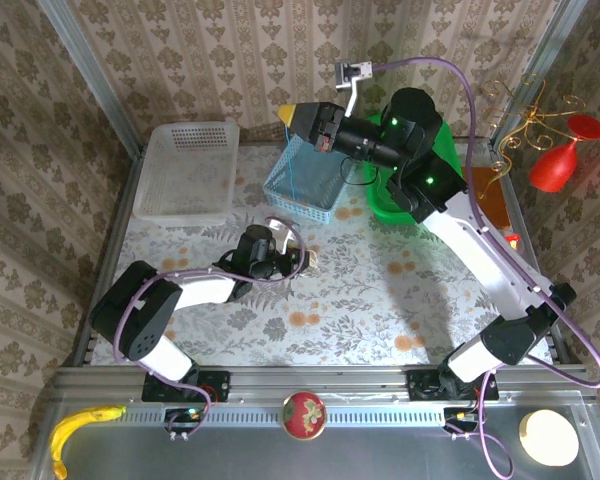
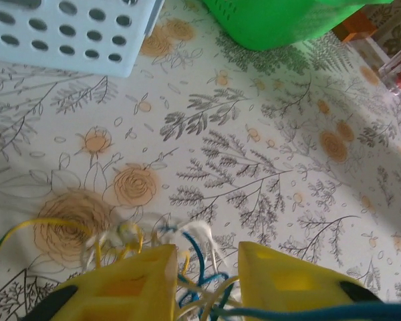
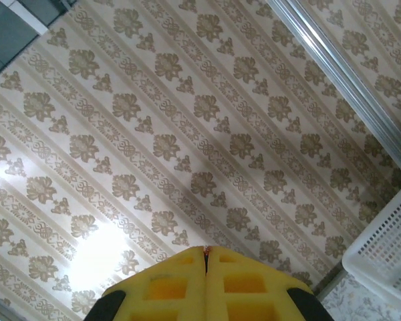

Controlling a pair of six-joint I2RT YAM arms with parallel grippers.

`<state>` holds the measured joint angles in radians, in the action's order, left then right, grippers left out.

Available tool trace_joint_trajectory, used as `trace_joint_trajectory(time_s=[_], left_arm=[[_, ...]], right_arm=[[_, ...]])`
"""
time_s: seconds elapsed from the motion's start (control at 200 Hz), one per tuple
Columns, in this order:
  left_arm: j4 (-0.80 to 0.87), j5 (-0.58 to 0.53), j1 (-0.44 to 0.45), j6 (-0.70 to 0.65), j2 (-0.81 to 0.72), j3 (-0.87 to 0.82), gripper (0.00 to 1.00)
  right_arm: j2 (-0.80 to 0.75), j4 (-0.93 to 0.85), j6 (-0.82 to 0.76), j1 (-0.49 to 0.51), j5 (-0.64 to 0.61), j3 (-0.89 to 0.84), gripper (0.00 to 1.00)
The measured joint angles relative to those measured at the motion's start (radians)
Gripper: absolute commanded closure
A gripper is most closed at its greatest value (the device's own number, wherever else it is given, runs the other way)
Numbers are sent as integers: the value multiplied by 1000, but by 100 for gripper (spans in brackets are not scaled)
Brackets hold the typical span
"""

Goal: Untangle the cables

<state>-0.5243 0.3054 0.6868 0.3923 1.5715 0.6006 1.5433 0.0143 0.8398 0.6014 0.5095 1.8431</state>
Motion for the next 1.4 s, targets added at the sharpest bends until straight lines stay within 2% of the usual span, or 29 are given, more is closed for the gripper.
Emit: trace_joint_trajectory(time_s=[0.25, 0.45, 0.565, 0.77, 0.9, 1.1, 1.4], left_arm=[[-69, -3, -2, 5, 46, -51, 77], [-122, -2, -10, 21, 81, -111, 73], [-154, -3, -10, 35, 81, -126, 66], [-142, -2, -10, 60, 56, -129, 44], [-59, 4, -10, 69, -49, -123, 29], [136, 4, -10, 53, -307, -63, 13], [467, -13, -40, 10, -713, -41, 2]], right_arm=[[56, -31, 32, -92, 25, 225, 100], [39, -19, 46, -167, 21, 355, 100], [12, -19, 42, -180, 18, 358, 100], [-24, -15, 23, -180, 16, 256, 100], [-35, -22, 5, -184, 0, 145, 100], [-58, -16, -3, -187, -9, -32, 100], [-72, 13, 8, -187, 3, -134, 100]])
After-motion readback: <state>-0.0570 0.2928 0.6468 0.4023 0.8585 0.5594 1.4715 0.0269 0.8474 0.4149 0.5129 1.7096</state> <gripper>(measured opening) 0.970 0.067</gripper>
